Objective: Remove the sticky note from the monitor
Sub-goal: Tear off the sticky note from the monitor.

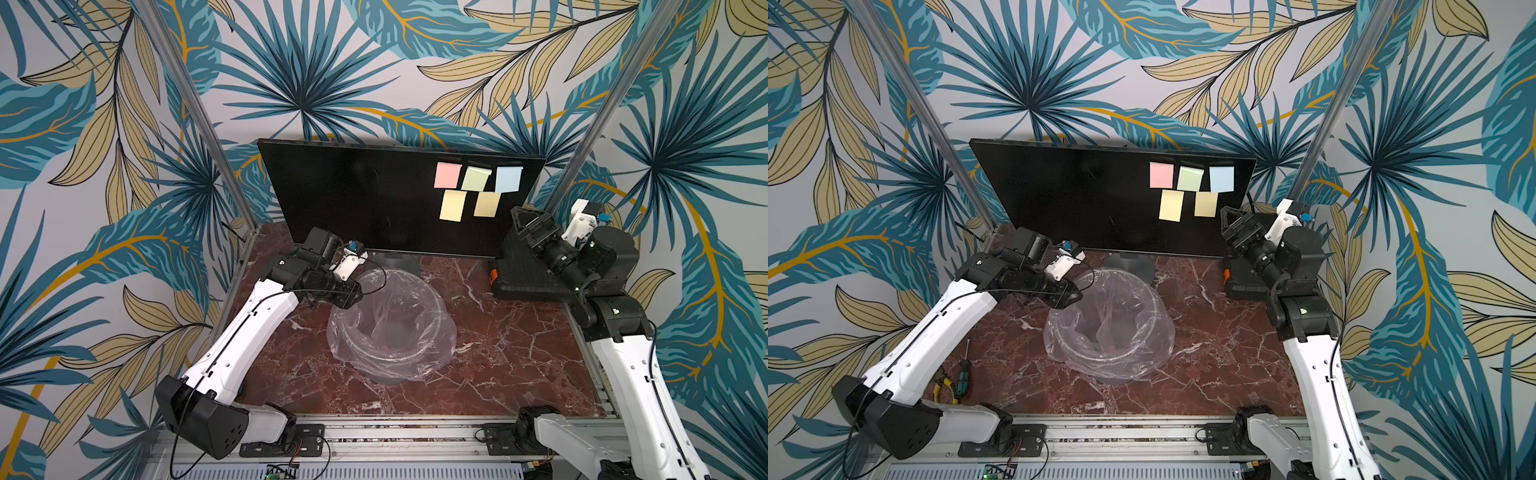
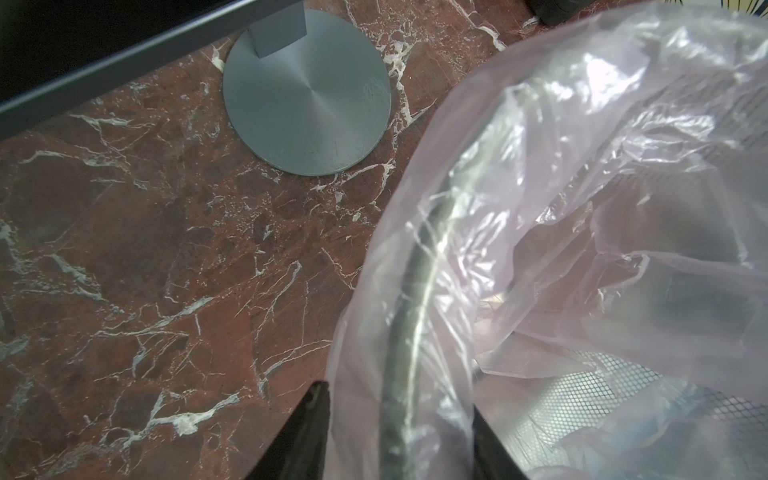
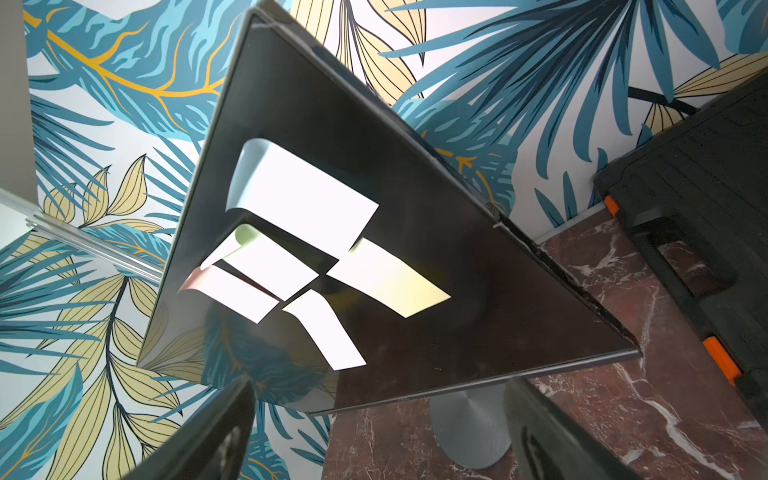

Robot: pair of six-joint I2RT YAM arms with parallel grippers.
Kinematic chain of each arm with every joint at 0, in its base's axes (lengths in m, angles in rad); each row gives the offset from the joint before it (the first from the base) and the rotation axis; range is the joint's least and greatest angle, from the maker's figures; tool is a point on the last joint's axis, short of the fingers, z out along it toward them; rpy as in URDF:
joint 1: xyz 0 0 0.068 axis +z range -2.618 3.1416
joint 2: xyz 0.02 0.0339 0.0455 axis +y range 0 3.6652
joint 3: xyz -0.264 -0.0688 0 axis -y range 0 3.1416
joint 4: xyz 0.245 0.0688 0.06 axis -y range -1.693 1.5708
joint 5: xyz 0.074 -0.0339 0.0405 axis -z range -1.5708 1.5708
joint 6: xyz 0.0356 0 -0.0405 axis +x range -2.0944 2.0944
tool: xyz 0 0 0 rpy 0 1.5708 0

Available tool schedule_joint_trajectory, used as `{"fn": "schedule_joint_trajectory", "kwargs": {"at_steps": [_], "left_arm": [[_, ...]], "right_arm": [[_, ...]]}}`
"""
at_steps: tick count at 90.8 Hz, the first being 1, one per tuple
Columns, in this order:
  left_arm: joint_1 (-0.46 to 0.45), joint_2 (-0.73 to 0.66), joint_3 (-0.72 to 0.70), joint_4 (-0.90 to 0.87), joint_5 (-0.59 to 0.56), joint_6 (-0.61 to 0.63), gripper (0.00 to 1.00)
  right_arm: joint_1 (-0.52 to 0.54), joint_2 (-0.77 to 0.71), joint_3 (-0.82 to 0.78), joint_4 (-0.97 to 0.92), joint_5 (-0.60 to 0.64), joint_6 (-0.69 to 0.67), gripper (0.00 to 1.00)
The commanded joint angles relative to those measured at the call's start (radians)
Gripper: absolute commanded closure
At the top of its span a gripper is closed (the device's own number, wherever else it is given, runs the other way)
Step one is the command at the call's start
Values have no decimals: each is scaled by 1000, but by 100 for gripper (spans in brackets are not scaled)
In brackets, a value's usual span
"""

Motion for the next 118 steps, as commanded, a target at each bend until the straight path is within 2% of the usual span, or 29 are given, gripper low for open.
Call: {"fn": "schedule_joint_trajectory", "kwargs": {"at_steps": [1,50,80,118], "left_arm": [[-1,8,47,-3,-9,6,55],[-2,3,45,-1,-15,11,55],[-2,-1,45,-3,-7,14,54],[-1,-1,47,-2,-2,16,53]], "right_arm": [[-12,43,21,102,-39,50,5],[-23,191,73,289,-101,96,22],[-23,224,71,360,-112,83,33],[-23,258,76,417,-106,105,36]]}}
